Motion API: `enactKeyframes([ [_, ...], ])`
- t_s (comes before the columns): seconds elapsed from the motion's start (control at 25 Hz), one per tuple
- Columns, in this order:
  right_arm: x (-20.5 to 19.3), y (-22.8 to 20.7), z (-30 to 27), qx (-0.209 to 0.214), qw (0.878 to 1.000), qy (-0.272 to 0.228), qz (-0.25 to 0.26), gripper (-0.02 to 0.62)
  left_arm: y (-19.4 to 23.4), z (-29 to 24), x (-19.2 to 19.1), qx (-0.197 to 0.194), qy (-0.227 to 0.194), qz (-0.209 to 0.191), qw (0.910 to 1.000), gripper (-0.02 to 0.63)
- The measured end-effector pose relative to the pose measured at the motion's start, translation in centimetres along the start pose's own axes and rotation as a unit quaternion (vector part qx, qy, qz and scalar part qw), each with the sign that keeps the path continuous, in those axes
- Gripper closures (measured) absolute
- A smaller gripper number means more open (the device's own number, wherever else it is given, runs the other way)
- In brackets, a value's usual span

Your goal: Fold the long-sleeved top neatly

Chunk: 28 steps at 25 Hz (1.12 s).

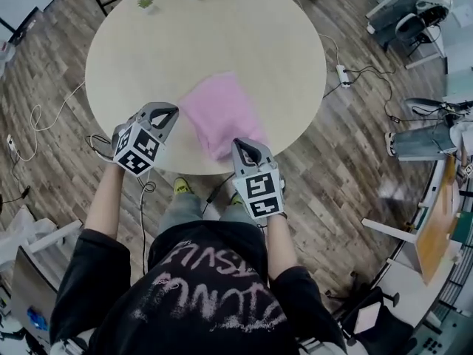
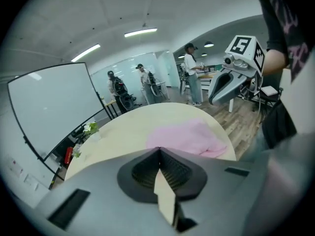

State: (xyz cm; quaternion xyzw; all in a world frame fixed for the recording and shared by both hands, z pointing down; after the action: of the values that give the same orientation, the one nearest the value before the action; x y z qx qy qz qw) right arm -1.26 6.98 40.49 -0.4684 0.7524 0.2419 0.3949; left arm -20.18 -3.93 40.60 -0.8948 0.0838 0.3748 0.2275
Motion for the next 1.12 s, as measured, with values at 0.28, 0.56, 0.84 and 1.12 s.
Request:
enactKeyframes([
  [0.28, 0.7, -5.2, 3.7, 0.016, 0.999, -0.039, -0.003, 0.591, -1.9, 1.8, 3.5, 0.097, -0.071, 0.144, 0.9823, 0.594],
  [0.56, 1.6, -10.1, 7.2, 0.018, 0.995, -0.089, -0.029, 0.591, -4.1, 4.2, 6.9, 0.181, -0.110, 0.211, 0.9543, 0.594],
  [0.84, 1.9, -12.2, 10.2, 0.025, 0.990, -0.131, -0.043, 0.591, -7.2, 7.6, 8.4, 0.248, -0.118, 0.237, 0.9321, 0.594],
  [1.12, 3.1, -12.8, 12.4, 0.023, 0.984, -0.171, -0.035, 0.591, -9.3, 12.2, 9.6, 0.321, -0.135, 0.246, 0.9045, 0.594],
])
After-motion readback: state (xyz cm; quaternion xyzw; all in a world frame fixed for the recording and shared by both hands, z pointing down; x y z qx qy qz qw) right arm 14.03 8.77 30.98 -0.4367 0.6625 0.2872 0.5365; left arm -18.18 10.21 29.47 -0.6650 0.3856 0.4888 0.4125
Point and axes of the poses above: the fingertips, and each gripper's own axes: z backward along the fingers, y to its left, x out of its top, the point moved 6 cm from there along z, backward along the fingers, and after that the axes turned 4 degrees about -z, right-handed, at the moved point
